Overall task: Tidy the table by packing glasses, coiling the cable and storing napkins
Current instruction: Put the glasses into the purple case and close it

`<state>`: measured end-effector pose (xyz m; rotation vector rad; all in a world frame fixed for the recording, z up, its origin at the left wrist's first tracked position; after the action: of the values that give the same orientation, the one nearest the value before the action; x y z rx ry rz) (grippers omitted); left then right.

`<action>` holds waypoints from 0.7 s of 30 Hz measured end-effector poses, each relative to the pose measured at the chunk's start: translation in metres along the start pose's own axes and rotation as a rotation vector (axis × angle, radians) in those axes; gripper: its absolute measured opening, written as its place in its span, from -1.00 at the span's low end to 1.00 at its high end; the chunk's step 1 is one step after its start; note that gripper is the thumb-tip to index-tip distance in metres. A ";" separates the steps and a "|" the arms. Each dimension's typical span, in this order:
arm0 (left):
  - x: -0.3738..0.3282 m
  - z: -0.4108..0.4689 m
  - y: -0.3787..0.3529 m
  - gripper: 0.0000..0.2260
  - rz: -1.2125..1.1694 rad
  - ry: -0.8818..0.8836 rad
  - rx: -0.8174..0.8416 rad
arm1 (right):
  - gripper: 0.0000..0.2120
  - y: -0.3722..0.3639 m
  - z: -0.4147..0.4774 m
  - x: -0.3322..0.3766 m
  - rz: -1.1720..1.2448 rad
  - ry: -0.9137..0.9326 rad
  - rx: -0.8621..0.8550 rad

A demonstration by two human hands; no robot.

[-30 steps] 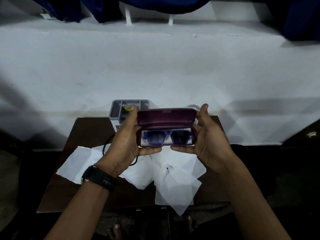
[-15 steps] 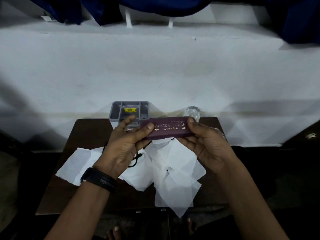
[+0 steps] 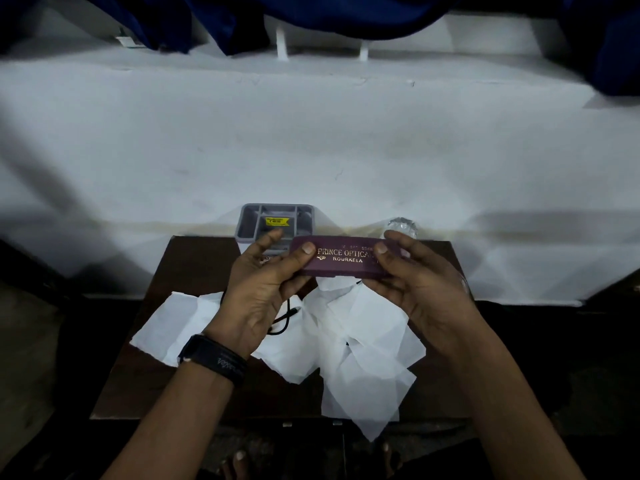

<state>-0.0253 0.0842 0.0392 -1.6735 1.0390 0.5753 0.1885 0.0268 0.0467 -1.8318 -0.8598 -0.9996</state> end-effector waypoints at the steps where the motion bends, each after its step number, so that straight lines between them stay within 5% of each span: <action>1: -0.002 0.000 0.004 -0.30 -0.014 -0.015 -0.019 | -0.53 -0.004 -0.002 0.002 -0.134 0.071 0.013; 4: -0.010 0.002 0.015 -0.29 0.087 -0.112 -0.079 | -0.41 -0.023 -0.007 0.003 -0.440 0.255 0.076; 7: -0.038 -0.004 0.025 -0.23 0.621 -0.524 -0.083 | -0.38 -0.042 -0.007 -0.002 -0.458 0.264 0.115; 10: -0.049 -0.014 0.025 -0.12 1.195 -0.795 0.191 | -0.35 -0.058 -0.008 -0.008 -0.525 0.257 0.177; 13: -0.047 -0.019 0.038 -0.14 1.344 -0.762 0.283 | -0.31 -0.075 -0.009 -0.018 -0.597 0.256 0.224; 21: -0.094 -0.009 0.091 -0.15 1.419 -0.717 0.113 | -0.42 -0.098 -0.002 -0.024 -0.534 0.277 0.209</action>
<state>-0.1523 0.1010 0.0689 -0.2763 1.5087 1.7844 0.0938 0.0599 0.0609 -1.2705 -1.2574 -1.3937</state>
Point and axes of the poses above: each hand's wrist, its own z-axis towards the middle knuckle, its own y-axis out of the back of the hand, x = y × z, the point moved 5 cm from there along z, towards the middle knuckle, and after that the axes turned 3 degrees about -x, right-handed, at the moved point
